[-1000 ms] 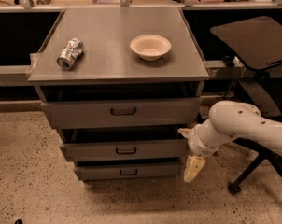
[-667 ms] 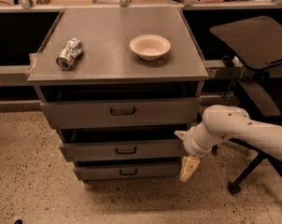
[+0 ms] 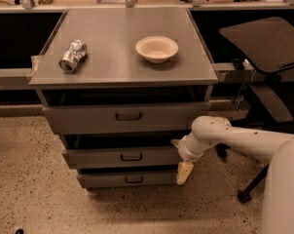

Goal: Open middle drawer

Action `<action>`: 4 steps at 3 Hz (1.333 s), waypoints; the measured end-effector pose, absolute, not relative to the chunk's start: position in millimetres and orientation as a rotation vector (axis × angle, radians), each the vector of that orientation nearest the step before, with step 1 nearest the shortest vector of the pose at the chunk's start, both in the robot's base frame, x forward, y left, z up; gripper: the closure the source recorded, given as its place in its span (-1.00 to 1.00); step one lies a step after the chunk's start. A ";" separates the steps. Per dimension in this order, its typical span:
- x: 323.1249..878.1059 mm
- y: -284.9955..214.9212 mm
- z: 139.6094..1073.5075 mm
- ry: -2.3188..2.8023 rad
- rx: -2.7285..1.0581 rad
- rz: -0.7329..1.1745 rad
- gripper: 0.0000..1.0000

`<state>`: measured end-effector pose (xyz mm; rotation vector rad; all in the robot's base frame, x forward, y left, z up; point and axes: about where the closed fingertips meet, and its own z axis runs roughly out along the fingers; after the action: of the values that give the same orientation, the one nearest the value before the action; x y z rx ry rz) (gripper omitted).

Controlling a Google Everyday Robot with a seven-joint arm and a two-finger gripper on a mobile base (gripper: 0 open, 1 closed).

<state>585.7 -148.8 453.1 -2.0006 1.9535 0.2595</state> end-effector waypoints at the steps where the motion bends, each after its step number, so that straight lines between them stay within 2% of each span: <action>1: 606.6 -133.9 435.2 1.922 -2.009 0.265 -1.00; 2: 620.7 -113.6 427.0 1.882 -2.021 0.280 -0.80; 3: 625.1 -81.5 427.1 1.811 -2.060 0.298 -0.74; 4: 621.7 -64.5 421.8 1.784 -2.092 0.319 -0.50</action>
Offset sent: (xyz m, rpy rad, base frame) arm 0.0547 0.0566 -0.0318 0.0552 -0.0381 0.0717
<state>621.7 -64.5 421.8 -2.0921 1.7844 0.3185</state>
